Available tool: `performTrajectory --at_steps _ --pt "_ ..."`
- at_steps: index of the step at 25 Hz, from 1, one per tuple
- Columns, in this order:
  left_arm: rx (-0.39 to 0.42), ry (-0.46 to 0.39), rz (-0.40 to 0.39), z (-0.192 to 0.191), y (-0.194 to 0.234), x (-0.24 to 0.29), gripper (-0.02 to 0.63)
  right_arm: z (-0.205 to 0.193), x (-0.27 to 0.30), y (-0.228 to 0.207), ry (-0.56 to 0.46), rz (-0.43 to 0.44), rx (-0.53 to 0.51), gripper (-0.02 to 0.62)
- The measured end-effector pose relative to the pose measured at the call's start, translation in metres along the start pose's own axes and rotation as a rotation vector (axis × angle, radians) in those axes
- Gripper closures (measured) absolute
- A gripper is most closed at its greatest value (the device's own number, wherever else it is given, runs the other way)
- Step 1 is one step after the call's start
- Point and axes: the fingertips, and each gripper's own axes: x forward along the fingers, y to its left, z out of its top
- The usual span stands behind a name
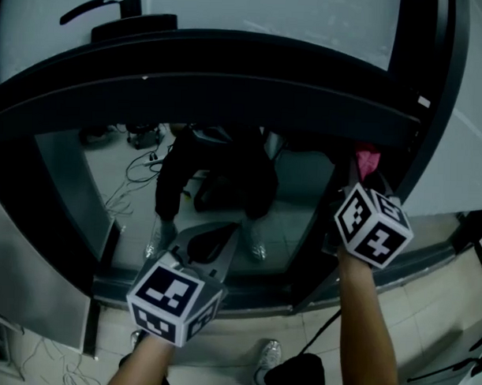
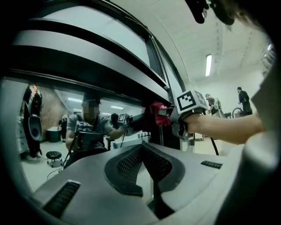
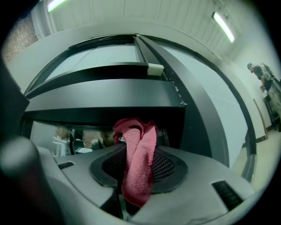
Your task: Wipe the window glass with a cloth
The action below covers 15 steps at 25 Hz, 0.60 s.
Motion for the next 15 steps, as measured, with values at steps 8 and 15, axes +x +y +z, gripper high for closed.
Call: performTrajectory --at_steps 8,15 --pt "-0.019 -0.002 0.102 -0.006 0.053 -0.048 0.601 -0.003 -0.015 0.111 -0.034 0.207 -0.134 0.465" --pt "-0.046 -0.008 0.217 -0.015 0.102 -0.106 0.601 -0.006 -0.033 0.212 -0.038 0.348 -0.192 0.468"
